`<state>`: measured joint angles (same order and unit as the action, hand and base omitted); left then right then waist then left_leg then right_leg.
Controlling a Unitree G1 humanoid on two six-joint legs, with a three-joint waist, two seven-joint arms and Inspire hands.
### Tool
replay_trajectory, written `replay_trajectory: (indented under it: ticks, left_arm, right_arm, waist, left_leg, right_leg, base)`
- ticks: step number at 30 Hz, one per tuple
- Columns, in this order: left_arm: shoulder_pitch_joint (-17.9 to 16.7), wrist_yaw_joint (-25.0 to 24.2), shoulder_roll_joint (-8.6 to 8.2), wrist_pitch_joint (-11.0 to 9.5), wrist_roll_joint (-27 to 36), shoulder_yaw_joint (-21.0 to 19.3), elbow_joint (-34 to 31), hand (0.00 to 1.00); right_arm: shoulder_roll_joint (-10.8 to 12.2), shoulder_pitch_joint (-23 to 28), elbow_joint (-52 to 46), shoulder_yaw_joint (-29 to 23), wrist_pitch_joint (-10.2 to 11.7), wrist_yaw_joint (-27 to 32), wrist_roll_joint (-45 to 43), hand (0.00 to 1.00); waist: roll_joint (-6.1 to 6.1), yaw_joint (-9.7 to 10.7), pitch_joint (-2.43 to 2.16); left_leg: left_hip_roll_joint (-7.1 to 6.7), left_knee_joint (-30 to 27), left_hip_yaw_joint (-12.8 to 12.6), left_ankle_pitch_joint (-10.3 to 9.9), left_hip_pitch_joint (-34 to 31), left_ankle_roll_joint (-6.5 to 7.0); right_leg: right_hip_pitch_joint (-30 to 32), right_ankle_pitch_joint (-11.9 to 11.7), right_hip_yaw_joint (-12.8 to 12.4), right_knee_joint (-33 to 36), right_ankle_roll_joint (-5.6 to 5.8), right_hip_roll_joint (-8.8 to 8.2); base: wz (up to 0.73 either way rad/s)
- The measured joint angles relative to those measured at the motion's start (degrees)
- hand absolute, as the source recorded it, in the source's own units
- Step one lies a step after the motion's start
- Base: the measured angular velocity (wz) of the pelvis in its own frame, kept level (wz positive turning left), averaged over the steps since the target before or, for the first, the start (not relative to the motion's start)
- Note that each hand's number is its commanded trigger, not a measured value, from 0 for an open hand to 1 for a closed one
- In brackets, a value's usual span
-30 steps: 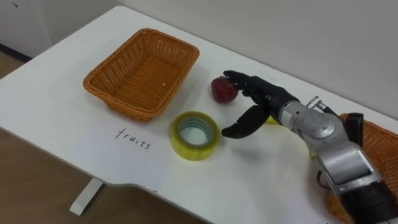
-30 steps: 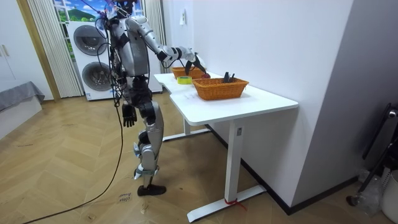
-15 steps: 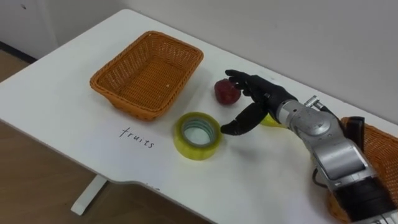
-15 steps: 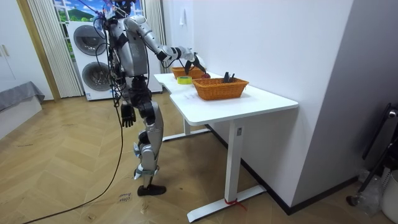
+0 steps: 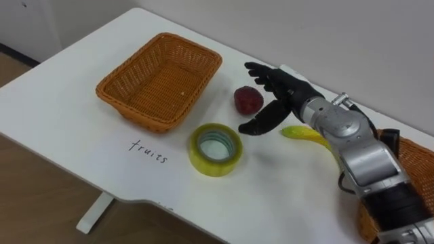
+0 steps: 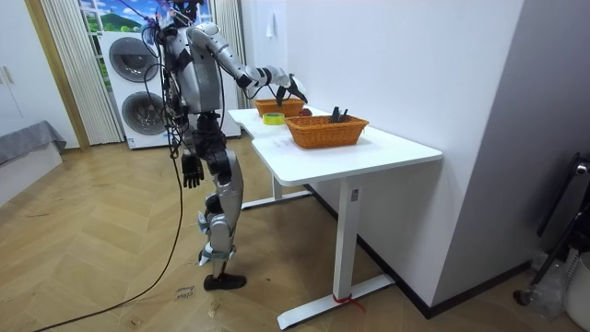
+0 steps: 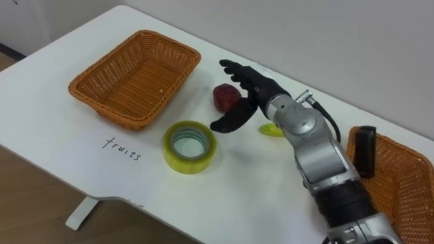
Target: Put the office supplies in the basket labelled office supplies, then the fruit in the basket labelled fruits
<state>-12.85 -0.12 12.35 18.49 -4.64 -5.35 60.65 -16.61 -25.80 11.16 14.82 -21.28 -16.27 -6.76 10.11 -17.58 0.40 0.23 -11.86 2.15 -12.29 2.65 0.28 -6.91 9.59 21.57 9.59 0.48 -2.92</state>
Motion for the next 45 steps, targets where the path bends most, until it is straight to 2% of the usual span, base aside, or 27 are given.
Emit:
replay_trajectory:
  ticks: [13, 18, 23, 28, 35, 45]
  left_arm:
    - [0.0, 1.1, 0.07, 0.52, -0.04, 0.02, -0.1, 0.0]
    - [0.14, 1.07, 0.07, 1.26, -0.05, 0.03, -0.18, 0.0]
    - [1.05, 1.17, 0.05, 1.61, -0.02, 0.06, -0.4, 0.0]
    - [1.57, 1.08, -0.23, 2.14, -0.01, 1.27, -1.22, 0.0]
    - [1.45, 0.67, -0.2, 3.23, -0.01, 1.84, -1.82, 0.0]
    - [0.95, 0.66, -0.24, 3.78, -0.05, 2.29, -3.41, 0.0]
  right_arm:
    - [-0.01, -0.11, 0.02, 3.79, -0.16, 0.18, 0.96, 0.0]
    - [0.29, -0.11, 0.02, 5.5, -1.45, 0.07, 0.99, 0.0]
    - [0.55, -0.12, 0.28, 6.54, -2.06, 0.08, 2.19, 0.0]
    - [1.87, -0.2, 5.14, 6.59, -2.45, 0.09, 3.77, 0.0]
    - [2.29, -0.21, 6.23, 7.57, -2.6, 0.59, 4.13, 0.0]
    - [2.3, -0.3, 7.02, 8.8, -2.54, 1.24, 4.19, 0.0]
  waist:
    - [0.12, -0.38, 0.04]
    - [0.1, -0.4, 0.06]
    - [-0.02, -1.66, 0.14]
    - [-0.19, -3.08, 0.26]
    - [-0.58, -3.33, 0.53]
    - [-0.61, -3.5, 0.51]
  left_leg:
    - [0.0, 0.12, 0.54, 0.01, -0.24, 0.0]
    - [0.0, 0.17, 0.56, 0.0, -0.23, 0.0]
    - [0.02, 0.14, 0.45, 0.01, -0.15, 0.0]
    - [-0.02, 0.06, 0.38, 0.0, -0.21, 0.0]
    - [-0.02, 0.08, 0.46, 0.04, -0.7, -0.01]
    - [-0.04, 0.07, 0.52, 0.05, -1.08, 0.0]
  right_leg:
    - [0.04, 0.01, 0.51, -0.01, 0.01, 0.02]
    - [0.06, 0.01, 0.55, -0.02, 0.01, 0.02]
    - [0.06, 0.01, 0.48, -0.02, 0.01, 0.03]
    - [0.11, 0.01, 0.48, -0.02, 0.01, -0.03]
    - [0.53, 0.01, 0.49, -0.02, 0.01, 0.0]
    - [0.89, 0.01, 0.49, -0.01, 0.01, 0.0]
  base:
    - [0.02]
    - [0.0]
    - [-0.01]
    - [0.0]
    - [0.0]
    - [0.0]
